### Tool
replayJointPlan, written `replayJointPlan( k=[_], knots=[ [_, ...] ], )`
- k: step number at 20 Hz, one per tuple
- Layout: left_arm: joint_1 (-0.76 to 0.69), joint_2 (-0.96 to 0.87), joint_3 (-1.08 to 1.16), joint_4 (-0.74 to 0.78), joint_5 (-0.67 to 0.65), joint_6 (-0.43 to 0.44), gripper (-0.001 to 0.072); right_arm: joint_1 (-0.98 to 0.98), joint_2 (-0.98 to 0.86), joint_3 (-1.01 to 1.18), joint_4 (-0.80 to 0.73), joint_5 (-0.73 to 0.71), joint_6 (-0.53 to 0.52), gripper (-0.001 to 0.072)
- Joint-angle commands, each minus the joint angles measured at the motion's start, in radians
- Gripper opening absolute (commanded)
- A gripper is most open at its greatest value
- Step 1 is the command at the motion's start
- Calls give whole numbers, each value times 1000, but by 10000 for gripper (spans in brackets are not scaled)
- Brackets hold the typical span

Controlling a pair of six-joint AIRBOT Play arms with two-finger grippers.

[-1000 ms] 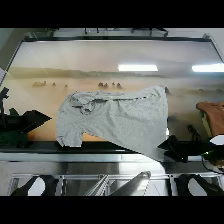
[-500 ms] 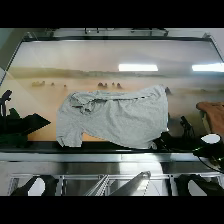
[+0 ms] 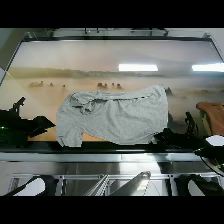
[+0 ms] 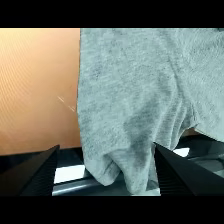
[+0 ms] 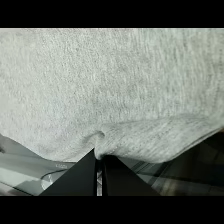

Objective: Fold the shirts.

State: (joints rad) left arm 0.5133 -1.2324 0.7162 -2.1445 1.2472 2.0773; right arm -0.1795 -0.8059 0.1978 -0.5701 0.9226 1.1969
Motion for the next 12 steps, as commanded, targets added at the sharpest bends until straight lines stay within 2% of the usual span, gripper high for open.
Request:
replayJointPlan(
  k=[1,7,8,9,10,11,12],
  knots=[
    [-31,-156,54,-32,-55,27,619,1,6,1,3,3,2,17],
    [-195,-384,237,-84,-74,27,588,1,6,1,6,2,3,17],
    [-224,-417,261,-82,-61,27,557,1,6,1,7,2,3,17],
    [-250,-448,280,-76,-42,27,358,1,6,1,7,2,3,17],
    [-266,-468,290,-76,-23,28,82,1,6,1,8,6,3,17],
    [-279,-477,298,-76,-7,35,13,1,10,1,8,11,3,17],
    [-289,-472,304,-76,-4,35,12,1,14,1,15,14,3,16]
  ],
)
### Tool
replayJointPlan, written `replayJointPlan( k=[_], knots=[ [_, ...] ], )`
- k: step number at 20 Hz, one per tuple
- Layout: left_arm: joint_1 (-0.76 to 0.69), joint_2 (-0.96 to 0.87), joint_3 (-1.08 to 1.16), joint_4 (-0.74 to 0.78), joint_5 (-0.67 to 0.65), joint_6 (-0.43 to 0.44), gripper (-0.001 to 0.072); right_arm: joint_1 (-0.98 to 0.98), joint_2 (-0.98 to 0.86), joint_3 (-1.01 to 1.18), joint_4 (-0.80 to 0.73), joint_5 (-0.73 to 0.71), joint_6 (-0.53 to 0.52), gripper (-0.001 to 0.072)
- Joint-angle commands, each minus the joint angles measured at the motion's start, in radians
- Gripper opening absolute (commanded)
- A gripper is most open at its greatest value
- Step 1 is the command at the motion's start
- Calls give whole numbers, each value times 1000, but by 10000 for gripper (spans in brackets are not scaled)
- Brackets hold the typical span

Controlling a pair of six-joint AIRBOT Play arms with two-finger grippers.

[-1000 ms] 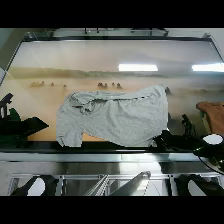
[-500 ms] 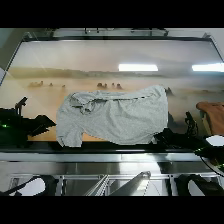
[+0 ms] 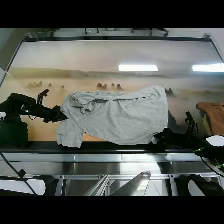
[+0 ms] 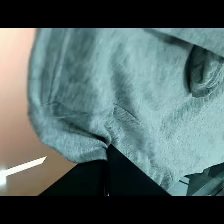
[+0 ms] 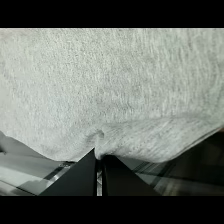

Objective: Fold the shirts.

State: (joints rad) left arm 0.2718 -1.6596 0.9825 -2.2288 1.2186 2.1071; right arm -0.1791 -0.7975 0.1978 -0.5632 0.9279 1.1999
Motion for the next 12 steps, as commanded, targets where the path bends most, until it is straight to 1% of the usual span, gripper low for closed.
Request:
replayJointPlan(
  k=[1,3,4,5,6,8,9,10,12],
  knots=[
    [-47,-24,40,7,23,5,12,0,13,1,17,13,0,17],
    [-36,60,40,1,40,5,12,0,49,11,26,31,0,16],
    [-25,110,46,-2,77,5,12,0,74,33,27,53,0,16],
    [-14,171,60,-8,144,5,13,-1,107,77,28,87,1,16],
    [-5,236,77,-42,220,5,13,-5,143,134,37,120,4,16],
    [19,393,132,-189,377,5,13,-42,224,292,96,173,0,16],
    [26,468,166,-254,418,5,13,-69,259,383,119,191,-6,16],
    [28,566,215,-312,433,4,14,-101,287,487,135,214,-12,17],
    [28,755,331,-360,380,0,22,-162,312,687,142,261,-37,17]
  ],
)
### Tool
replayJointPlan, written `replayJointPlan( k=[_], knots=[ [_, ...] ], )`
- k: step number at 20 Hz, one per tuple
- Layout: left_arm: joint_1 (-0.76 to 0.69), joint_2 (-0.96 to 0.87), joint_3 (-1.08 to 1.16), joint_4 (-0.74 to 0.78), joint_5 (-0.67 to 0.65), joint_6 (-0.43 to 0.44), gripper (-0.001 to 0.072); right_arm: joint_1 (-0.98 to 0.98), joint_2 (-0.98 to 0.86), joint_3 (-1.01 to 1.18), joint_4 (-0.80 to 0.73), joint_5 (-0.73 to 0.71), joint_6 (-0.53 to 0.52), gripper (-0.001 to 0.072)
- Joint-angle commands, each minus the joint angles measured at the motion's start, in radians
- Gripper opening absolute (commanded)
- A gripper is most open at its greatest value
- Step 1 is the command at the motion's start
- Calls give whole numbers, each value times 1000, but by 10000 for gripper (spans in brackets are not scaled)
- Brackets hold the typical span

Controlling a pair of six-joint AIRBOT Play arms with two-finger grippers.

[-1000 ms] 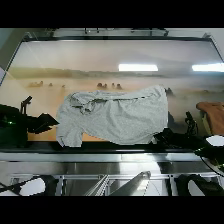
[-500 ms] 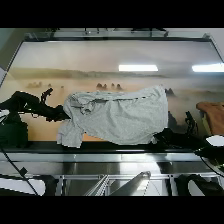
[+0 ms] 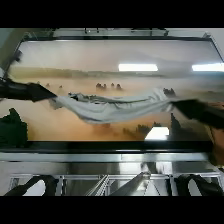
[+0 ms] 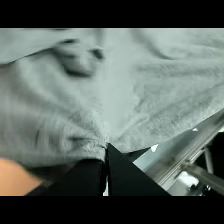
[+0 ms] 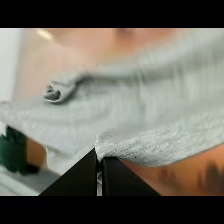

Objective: Fold the shirts.

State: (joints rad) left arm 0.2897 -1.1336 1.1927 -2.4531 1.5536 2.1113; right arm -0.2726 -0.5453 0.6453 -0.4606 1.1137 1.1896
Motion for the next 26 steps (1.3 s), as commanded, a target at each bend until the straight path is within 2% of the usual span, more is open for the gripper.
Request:
replayJointPlan(
  k=[1,5,8,11,15,17,19,21,23,26],
  knots=[
    [11,316,187,-131,-19,-24,22,-96,65,326,39,85,-35,16],
    [124,480,461,-111,-163,-96,23,-235,69,620,35,41,-88,16],
    [287,450,655,-26,-129,-150,23,-318,69,743,-13,-57,-94,17],
    [303,372,752,-35,-105,-184,23,-319,63,760,-56,-79,-93,16],
    [234,194,785,-30,-29,-182,23,-315,-59,705,-43,-1,-76,16],
    [126,75,732,-25,32,-181,23,-280,-159,614,21,47,-89,16],
    [22,-53,645,-24,71,-142,23,-208,-250,507,31,25,-125,16],
    [-62,-188,560,10,42,-102,23,-140,-347,413,31,-35,-169,16],
    [-125,-340,508,127,-36,-85,23,-80,-481,356,29,-118,-224,16],
    [-177,-591,531,219,-107,-85,23,-27,-719,350,92,-220,-306,16]
  ],
)
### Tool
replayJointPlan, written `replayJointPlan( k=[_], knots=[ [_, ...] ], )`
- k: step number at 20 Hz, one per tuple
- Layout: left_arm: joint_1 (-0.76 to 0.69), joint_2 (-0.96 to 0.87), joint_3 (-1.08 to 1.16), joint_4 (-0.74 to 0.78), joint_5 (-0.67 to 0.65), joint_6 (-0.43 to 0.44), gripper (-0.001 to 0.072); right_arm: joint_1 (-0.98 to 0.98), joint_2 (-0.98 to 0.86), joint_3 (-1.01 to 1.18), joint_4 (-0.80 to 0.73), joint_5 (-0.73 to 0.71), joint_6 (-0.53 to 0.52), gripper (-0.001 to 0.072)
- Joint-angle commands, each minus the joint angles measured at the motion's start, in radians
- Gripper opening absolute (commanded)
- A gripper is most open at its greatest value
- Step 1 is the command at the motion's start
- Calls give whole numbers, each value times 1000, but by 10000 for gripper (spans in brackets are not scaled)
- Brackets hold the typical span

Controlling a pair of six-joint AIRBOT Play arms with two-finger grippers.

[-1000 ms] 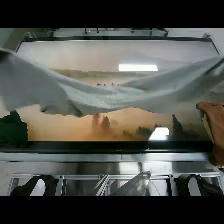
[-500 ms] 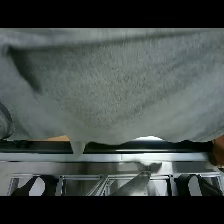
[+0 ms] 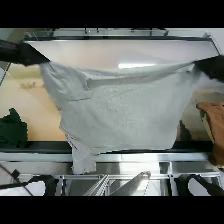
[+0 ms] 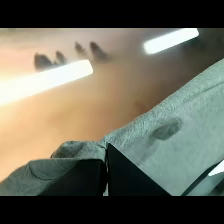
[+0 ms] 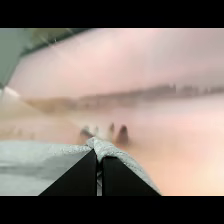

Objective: Fold the shirts.

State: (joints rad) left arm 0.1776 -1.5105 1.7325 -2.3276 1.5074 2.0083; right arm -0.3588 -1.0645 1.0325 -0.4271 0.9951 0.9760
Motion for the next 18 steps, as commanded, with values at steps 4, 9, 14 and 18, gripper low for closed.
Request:
replayJointPlan(
  k=[4,9,14,18],
  knots=[
    [-97,-484,229,93,-58,-22,22,58,-476,18,380,-96,-257,16],
    [-98,-546,342,92,-122,-64,22,47,-644,160,441,-24,-269,15],
    [-95,-506,202,95,-76,-64,22,-26,-656,165,285,49,-221,15],
    [-87,-464,103,109,22,-92,21,-97,-656,165,12,165,-137,14]
  ],
)
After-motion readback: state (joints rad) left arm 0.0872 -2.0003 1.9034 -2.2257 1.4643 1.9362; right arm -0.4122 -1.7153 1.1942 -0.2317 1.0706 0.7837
